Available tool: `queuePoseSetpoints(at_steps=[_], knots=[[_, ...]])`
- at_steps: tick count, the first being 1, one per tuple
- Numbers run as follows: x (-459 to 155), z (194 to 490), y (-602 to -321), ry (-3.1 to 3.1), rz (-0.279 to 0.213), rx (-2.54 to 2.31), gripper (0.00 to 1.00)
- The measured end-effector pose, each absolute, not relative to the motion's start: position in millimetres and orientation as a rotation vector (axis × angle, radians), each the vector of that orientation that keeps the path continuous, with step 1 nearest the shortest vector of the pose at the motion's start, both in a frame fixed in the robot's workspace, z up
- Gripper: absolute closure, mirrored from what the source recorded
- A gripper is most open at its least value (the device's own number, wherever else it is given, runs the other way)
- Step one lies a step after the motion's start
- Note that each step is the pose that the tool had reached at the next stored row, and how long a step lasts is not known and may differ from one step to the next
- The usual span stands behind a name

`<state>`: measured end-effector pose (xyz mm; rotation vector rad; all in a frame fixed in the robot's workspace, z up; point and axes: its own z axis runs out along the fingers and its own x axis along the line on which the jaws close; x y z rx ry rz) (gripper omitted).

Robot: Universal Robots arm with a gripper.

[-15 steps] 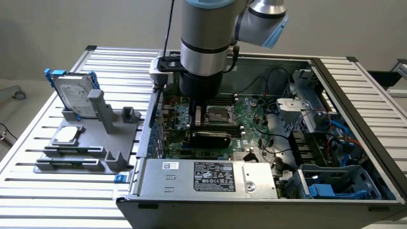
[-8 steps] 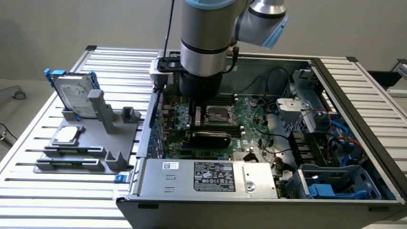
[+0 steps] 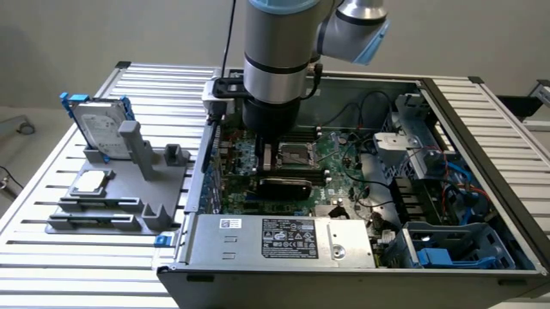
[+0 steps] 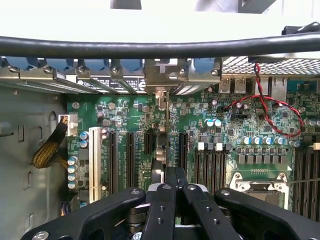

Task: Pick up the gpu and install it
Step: 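Press down on the gpu until it lock into place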

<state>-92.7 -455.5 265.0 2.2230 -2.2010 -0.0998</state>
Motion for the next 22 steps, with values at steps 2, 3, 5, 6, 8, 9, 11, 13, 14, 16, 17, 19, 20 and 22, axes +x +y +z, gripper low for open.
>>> queuePoseSetpoints(at_steps=[2,3,5,6,8,9,11,13,14,16,17,19,20,22], knots=[[-93,264,-455,-2.201,-0.1,2.223,0.89],[-93,264,-455,-2.201,-0.1,2.223,0.89],[-93,263,-455,-2.201,-0.1,2.223,0.89],[-93,263,-455,-2.201,-0.1,2.223,0.89],[-93,264,-455,-2.201,-0.1,2.223,0.89],[-93,264,-455,-2.202,-0.101,2.224,0.89],[-93,268,-455,-2.203,-0.102,2.226,0.89],[-93,275,-455,-2.201,-0.101,2.223,0.89],[-93,278,-455,-2.201,-0.101,2.223,0.89],[-94,282,-455,-2.201,-0.101,2.223,0.89],[-94,284,-455,-2.201,-0.101,2.223,0.89],[-96,287,-455,-2.2,-0.101,2.222,0.89],[-98,288,-455,-2.199,-0.101,2.221,0.89],[-101,289,-455,-2.197,-0.1,2.219,0.89]])
